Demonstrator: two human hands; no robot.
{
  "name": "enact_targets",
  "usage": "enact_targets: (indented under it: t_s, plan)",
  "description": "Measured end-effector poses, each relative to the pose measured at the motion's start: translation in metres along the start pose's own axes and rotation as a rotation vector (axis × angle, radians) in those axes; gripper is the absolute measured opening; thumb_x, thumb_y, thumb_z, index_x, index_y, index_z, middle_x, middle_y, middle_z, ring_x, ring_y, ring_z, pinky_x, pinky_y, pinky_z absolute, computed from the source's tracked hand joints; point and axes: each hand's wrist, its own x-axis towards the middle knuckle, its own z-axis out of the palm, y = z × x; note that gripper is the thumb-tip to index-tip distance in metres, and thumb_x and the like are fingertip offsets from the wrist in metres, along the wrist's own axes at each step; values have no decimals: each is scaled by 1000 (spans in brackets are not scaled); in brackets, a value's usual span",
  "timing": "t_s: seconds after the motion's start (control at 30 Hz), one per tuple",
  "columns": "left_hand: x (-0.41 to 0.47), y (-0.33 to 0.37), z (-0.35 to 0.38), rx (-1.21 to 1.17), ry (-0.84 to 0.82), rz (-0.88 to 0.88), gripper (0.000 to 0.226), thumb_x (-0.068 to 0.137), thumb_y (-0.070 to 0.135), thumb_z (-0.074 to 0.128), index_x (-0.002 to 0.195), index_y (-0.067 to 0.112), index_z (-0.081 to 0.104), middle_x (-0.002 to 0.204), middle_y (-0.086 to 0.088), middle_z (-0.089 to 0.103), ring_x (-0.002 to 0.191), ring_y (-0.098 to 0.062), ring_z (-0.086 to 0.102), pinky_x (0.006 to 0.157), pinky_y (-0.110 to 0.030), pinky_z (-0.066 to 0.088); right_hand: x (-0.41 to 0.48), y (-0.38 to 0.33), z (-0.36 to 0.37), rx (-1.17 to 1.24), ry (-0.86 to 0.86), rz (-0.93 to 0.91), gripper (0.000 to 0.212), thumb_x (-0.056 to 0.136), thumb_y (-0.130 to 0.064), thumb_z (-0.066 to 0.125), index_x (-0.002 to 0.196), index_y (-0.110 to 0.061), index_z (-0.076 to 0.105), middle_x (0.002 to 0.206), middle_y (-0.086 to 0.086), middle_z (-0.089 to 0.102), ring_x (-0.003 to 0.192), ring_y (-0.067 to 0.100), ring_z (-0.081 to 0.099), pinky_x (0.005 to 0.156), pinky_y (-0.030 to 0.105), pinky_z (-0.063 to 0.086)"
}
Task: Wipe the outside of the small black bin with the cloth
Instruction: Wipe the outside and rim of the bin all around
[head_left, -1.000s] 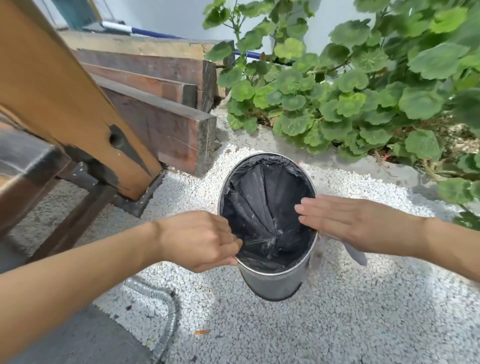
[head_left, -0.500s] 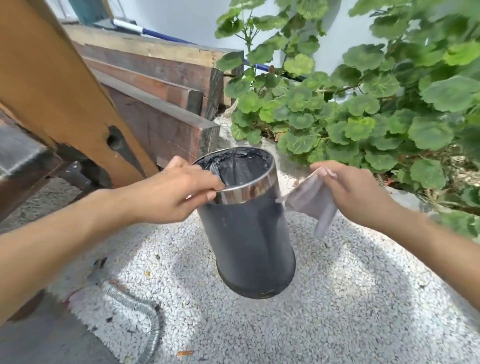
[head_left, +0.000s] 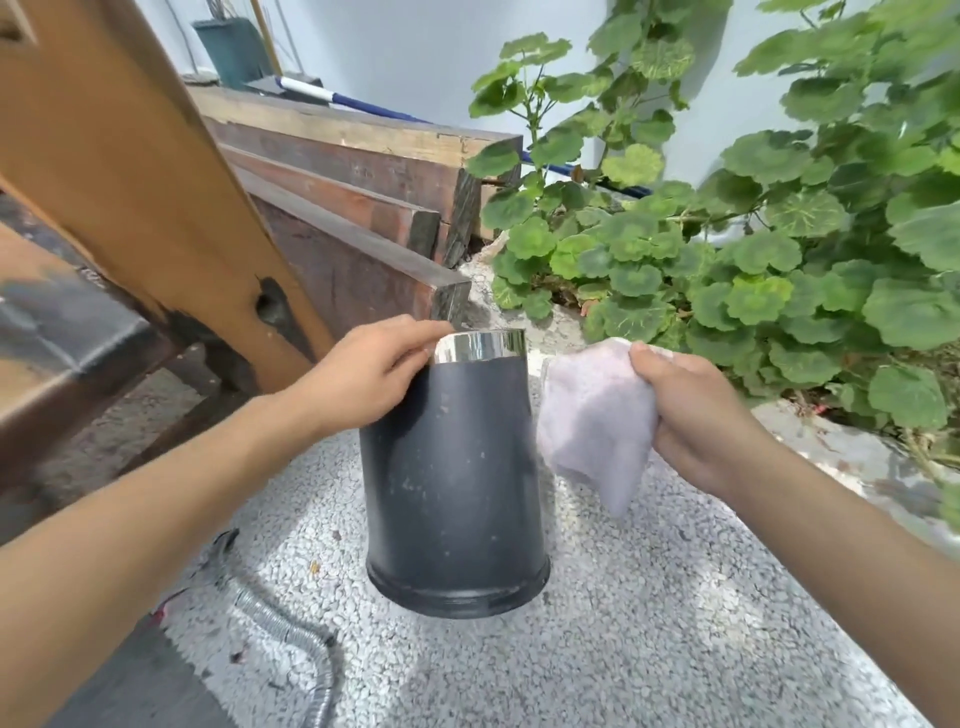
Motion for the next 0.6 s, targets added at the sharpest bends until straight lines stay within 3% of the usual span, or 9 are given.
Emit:
enact_targets:
  t_s: [0.07,0.17,0.3,0.33,0.47,0.6]
  plan:
    - [-4,1,12,-51,54,-22,38,104,18,42,140,26,52,120,2,62,117,-16,53,101,-32,38,9,-3,15,7,28,-73,26,106,-26,51,114,-7,67,104,8,78,92,15,76,81,33,59]
    - [-6,2,18,-68,90,-14,38,105,20,42,141,28,51,124,4,61,121,-16,52,104,-34,38,17,-5,45,-172,51,-197,37,107,-33,47,133,-13,63,127,7,70,117,22,66,106,43,49]
    - [-5,4,24,-38,111,3,38,105,23,43,142,27,52,130,3,62,123,-16,52,104,-29,37,10,23,83,-398,-85,-416,44,110,-29,40,152,-20,44,162,-3,35,146,2,29,116,9,22]
    - [-5,4,25,-25,119,3,38,105,23,42,142,27,51,130,2,62,123,-18,52,103,-28,36,6,35,85,-449,-96,-473,46,110,-28,38,155,-23,38,166,-6,24,150,0,19,117,9,16]
    - [-3,4,27,11,140,3,40,106,23,39,145,28,49,136,0,59,127,-20,50,101,-26,32,-14,88,72,-687,-150,-567,54,111,-27,30,161,-33,12,168,-16,-2,153,0,-7,127,38,12]
    - [-2,6,28,3,151,20,40,106,20,40,144,28,49,135,-1,60,126,-20,50,101,-28,34,-46,140,48,-787,-231,-564,55,111,-30,30,160,-36,7,167,-21,-7,154,6,-13,127,43,7]
